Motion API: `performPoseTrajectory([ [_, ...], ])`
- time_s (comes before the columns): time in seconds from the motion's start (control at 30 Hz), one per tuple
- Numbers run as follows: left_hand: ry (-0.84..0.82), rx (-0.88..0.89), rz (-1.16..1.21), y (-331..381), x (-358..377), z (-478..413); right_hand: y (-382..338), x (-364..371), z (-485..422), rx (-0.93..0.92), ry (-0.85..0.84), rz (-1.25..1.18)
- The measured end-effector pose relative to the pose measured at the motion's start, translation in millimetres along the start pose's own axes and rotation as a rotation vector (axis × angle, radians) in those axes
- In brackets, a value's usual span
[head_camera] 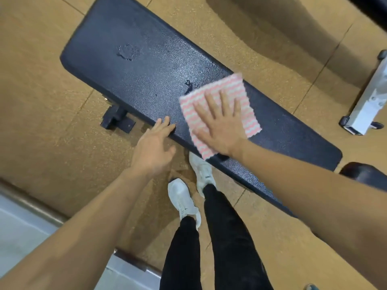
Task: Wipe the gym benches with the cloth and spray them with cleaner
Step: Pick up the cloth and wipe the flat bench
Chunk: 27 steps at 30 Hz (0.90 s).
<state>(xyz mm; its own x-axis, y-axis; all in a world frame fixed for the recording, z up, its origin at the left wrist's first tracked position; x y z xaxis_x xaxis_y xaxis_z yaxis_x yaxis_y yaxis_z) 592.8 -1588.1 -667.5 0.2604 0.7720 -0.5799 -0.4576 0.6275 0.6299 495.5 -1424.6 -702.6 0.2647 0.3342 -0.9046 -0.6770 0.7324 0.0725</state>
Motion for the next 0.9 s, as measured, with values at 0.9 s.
performPoseTrajectory([
  [0.9,0.228,-0.174,-0.146,-36.5,-73.0,-41.3,53.4,-60.1,-149.6,0.084,-0.007,-0.186],
])
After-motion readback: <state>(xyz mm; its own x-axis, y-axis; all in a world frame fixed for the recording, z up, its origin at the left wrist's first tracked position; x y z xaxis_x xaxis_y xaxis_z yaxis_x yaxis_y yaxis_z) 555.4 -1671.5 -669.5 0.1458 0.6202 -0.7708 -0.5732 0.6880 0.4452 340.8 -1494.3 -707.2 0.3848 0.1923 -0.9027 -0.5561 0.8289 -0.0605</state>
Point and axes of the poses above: each hand's wrist, its own z-axis away from the middle knuckle, its own x-axis out of the palm, y = z × x, the point moved 9 cm from there along -z, towards the middle knuckle, and after that the axes turned 10 degrees about z, right-handed, at the moved point
